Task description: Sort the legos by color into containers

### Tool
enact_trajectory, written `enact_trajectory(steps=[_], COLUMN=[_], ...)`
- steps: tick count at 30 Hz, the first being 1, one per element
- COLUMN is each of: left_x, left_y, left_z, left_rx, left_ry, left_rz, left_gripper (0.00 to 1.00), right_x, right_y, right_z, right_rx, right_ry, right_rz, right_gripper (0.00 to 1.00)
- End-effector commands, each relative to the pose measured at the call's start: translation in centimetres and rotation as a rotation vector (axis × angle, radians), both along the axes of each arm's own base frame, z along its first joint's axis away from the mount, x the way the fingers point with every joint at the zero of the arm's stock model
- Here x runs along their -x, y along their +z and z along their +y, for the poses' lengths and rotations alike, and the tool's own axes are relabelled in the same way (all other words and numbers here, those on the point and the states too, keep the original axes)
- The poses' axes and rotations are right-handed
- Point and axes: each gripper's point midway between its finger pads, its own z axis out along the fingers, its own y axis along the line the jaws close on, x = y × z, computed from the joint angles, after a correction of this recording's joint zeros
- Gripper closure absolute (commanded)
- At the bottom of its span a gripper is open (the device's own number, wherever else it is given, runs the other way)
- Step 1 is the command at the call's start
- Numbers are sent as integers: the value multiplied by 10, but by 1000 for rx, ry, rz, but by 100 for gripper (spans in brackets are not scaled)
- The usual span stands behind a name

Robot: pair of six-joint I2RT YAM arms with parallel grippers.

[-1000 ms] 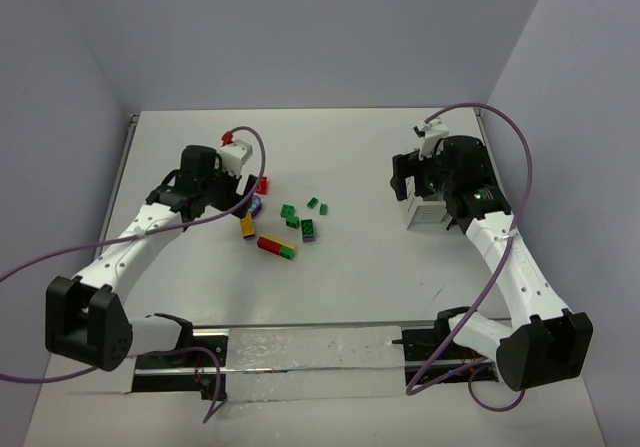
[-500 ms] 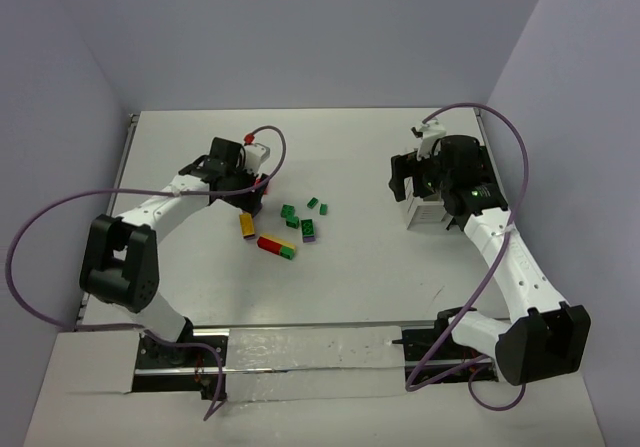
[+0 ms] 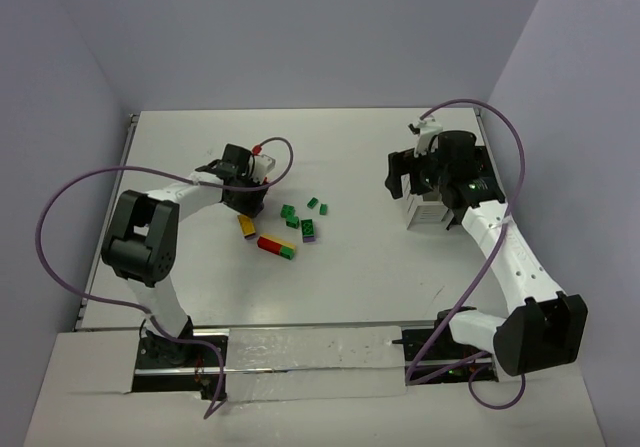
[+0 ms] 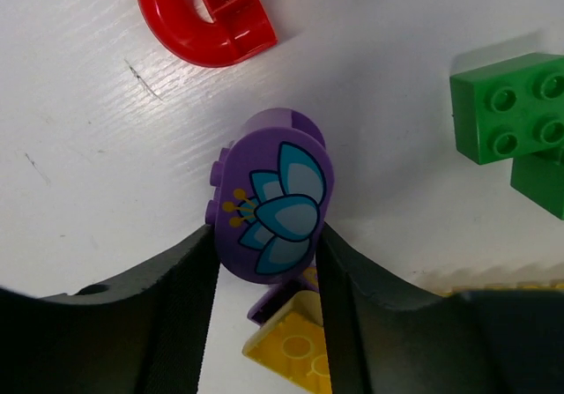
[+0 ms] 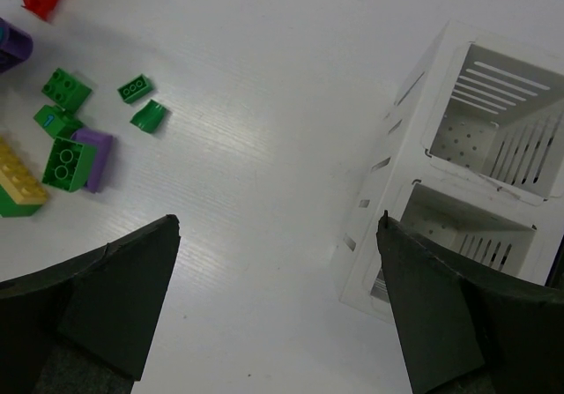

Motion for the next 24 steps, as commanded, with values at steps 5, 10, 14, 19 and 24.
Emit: enact_trajectory(steps=[5,10,14,19,24], left_x=[-24,-27,-21,-1,32], left_y=[14,46,89,153,189], left_z=[-12,-21,-33,-57,-98], left_rx=[35,92,181,336,422], left_ry=[-27,-49,-87,-156,-261], left_rz=[-95,-157,-214,-298,-326], left_gripper=[61,79,88,98,100], right_x=[-7,-8,-10,-12,-9], right_y=[22,32,39,35,43], right_z=[17,36,50,82,118], right_rx=[-100,-213,-302,-473,-618], right_ry=[27,64,90,146,250], right_rz=[-3,28,61,207,300], right_gripper=[0,0,0,0,0])
